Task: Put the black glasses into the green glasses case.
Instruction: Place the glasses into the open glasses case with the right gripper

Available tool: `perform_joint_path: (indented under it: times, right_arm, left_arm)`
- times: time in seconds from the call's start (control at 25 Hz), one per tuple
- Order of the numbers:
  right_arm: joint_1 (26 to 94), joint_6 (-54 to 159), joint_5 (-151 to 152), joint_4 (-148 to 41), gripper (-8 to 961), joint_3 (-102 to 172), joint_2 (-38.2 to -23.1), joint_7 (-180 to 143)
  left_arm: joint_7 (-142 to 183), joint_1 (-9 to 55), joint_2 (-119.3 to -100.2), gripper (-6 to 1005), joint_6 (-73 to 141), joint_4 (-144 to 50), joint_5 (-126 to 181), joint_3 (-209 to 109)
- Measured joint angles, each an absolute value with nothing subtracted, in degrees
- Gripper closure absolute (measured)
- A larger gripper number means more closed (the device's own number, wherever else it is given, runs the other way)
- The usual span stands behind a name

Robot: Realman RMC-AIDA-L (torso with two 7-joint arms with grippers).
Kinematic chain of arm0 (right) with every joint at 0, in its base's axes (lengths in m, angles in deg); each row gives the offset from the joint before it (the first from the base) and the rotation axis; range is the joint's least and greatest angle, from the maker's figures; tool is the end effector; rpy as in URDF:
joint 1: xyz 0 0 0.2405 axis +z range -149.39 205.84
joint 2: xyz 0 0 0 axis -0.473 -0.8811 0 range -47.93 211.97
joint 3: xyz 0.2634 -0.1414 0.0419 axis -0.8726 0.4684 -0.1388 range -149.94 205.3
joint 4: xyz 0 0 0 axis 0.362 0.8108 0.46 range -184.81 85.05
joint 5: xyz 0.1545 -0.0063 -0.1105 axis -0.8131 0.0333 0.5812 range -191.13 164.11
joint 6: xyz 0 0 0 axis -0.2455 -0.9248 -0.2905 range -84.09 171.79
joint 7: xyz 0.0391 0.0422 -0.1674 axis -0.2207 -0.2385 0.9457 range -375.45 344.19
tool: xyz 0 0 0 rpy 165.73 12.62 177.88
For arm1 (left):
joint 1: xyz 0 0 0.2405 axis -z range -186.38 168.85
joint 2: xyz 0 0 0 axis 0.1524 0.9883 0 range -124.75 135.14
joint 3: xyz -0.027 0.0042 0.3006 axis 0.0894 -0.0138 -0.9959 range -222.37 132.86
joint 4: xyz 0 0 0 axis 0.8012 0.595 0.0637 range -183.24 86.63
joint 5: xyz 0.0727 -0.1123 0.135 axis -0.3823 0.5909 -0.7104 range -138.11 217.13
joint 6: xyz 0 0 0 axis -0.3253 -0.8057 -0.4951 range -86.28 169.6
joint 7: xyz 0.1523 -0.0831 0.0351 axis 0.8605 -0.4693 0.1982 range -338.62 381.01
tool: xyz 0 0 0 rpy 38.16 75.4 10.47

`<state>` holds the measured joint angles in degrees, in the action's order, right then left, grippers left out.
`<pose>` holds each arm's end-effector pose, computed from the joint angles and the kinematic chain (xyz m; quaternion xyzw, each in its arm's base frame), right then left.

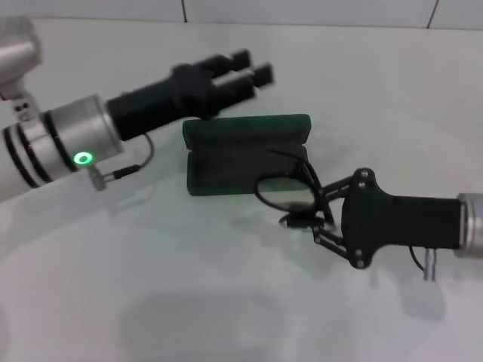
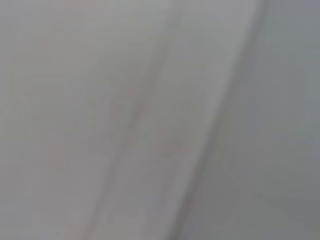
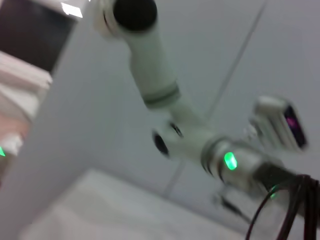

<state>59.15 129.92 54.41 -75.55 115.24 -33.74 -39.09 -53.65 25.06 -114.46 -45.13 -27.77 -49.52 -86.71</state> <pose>0.2139 0.3079 -0.0990 -0.9161 -0.2186 0.3107 0.1285 -0.2258 0.3683 -0.0565 -0.8461 -0.2724 -0.4346 0.1452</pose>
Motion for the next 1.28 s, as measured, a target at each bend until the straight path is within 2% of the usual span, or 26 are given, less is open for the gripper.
perform_joint_path:
  times: [0.32, 0.52, 0.84, 1.28]
  right_arm:
    - [53.8, 105.7, 54.3, -93.4, 847, 126.7, -34.16, -40.7]
    - [52.6, 88.4, 54.0, -102.0, 847, 136.2, -34.14, -42.0]
    - [54.2, 70.8, 53.9, -106.7, 847, 146.2, -34.15, -42.8]
    - [57.8, 62.4, 53.2, -106.3, 848, 152.1, -34.16, -43.0]
  left_arm:
    - [-52.0, 20.7, -114.15, 348, -43.5, -27.2, -45.0, -85.5]
    - [-52.1, 20.0, -114.0, 349, -43.5, -27.2, -44.4, -85.5]
    - [-52.3, 20.3, -113.98, 349, -43.5, -27.2, -44.6, -85.5]
    - [-52.2, 20.8, -114.34, 349, -42.5, -27.5, -41.5, -85.4]
